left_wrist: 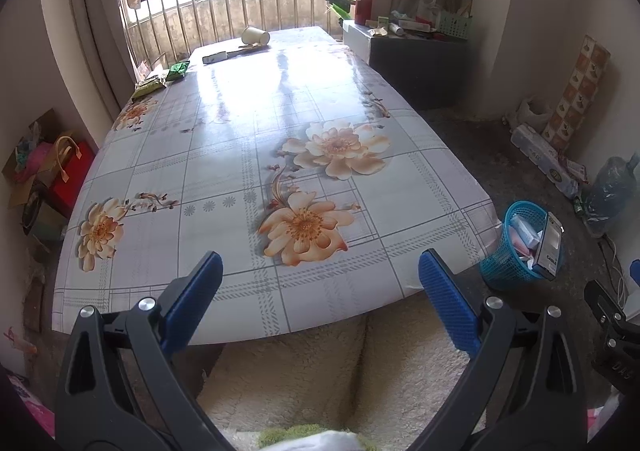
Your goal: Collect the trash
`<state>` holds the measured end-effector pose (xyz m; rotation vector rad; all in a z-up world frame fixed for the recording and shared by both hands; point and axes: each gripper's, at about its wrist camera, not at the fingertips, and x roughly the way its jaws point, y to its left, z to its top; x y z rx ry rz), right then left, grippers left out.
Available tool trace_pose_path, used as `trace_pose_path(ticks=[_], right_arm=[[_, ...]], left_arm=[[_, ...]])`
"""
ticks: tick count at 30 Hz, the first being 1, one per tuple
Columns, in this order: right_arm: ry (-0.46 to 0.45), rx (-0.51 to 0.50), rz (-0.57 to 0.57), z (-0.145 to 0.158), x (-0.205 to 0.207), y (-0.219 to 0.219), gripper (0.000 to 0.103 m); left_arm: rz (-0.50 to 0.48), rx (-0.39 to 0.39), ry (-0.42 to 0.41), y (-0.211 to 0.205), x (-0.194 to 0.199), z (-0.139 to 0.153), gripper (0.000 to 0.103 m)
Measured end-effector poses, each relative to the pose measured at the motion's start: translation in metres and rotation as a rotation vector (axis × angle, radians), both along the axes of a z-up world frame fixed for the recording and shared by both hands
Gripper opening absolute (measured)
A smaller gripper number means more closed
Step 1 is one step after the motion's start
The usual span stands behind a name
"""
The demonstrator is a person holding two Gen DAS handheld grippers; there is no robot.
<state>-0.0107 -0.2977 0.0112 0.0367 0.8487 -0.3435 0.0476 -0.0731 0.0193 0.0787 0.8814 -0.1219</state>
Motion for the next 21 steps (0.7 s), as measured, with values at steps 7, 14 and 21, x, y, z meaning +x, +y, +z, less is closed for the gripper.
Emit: trace_pose_path(ticks=[7,14,21], right_arm=[[0.0,-0.006,0.009,0.0012,-0.0014,0.0039,0.096],[0.003,-0.008,0.018,0.0009,-0.0012,0.0053,0.096],[0.0,-0.008,0.017,0.0024,-0.0005,0.0052,0.096]], left_arm=[[-0.009,-0.01,0.01,0.0004,-0.0017,0.0009,0.094],[-0.016,-0.016,0.015,0.0008,-0.003,0.0003,0.094],[-0.019,-0.03,0.031,0.0016,-0.0017,-0.0013,0.094]])
